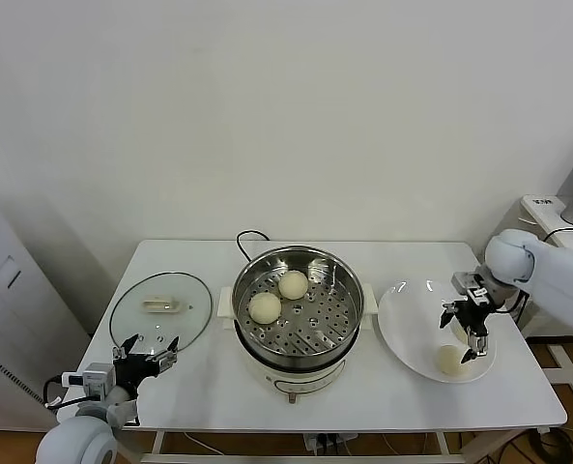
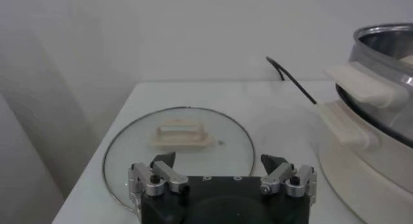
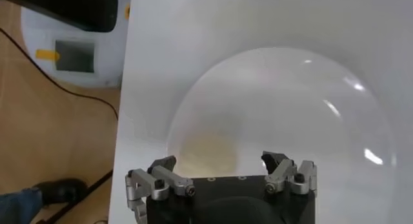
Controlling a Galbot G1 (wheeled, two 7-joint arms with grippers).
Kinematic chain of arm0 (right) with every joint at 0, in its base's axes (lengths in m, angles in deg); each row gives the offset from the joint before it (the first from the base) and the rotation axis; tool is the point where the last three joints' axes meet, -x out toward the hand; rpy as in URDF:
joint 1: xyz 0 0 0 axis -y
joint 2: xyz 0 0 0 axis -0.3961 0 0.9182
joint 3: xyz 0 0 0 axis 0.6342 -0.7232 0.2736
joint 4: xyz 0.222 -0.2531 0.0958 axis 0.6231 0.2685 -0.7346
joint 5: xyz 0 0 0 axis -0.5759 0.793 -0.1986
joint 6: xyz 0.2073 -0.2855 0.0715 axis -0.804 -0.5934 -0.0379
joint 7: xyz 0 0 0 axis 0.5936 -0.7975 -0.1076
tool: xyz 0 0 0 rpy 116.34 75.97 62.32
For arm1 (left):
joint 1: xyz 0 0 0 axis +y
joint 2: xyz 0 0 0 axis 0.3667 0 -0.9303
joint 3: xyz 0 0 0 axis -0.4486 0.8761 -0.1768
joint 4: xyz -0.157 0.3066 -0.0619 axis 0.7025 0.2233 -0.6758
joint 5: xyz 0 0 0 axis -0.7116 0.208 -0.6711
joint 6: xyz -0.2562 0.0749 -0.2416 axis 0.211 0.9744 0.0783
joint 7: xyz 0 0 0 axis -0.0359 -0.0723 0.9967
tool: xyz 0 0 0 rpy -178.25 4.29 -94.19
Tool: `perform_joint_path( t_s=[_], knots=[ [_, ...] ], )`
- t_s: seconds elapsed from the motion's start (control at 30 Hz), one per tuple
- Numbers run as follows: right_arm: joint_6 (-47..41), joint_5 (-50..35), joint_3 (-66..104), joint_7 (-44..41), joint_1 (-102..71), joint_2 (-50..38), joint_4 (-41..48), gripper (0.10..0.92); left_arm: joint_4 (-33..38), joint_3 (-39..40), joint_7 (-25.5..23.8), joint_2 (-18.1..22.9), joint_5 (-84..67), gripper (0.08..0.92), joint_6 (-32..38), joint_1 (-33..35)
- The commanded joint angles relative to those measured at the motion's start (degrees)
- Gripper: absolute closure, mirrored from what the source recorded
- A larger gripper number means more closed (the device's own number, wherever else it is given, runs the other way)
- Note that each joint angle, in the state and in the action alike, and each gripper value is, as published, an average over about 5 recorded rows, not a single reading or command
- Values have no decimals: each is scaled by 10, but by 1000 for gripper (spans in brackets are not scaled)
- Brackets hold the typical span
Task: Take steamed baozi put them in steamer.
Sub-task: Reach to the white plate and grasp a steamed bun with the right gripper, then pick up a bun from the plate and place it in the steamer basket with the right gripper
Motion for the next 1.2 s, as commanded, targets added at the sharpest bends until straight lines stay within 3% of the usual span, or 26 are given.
perform_joint_path(
  t_s=[0.03, 0.4, 0.93, 1.2],
  knots=[
    [8, 26, 45, 3, -62, -2, 14, 203, -1, 0, 0, 0, 0, 177, 0, 1],
    [5, 45, 74, 13, -91, 11, 38, 213, 2, 0, 0, 1, 1, 177, 0, 4],
    [-11, 45, 104, 12, -108, 20, 58, 519, 7, 0, 1, 2, 1, 177, -1, 4],
    [-13, 12, 60, 2, -32, 4, 20, 558, 8, 0, 1, 3, 1, 177, -1, 6]
  ],
)
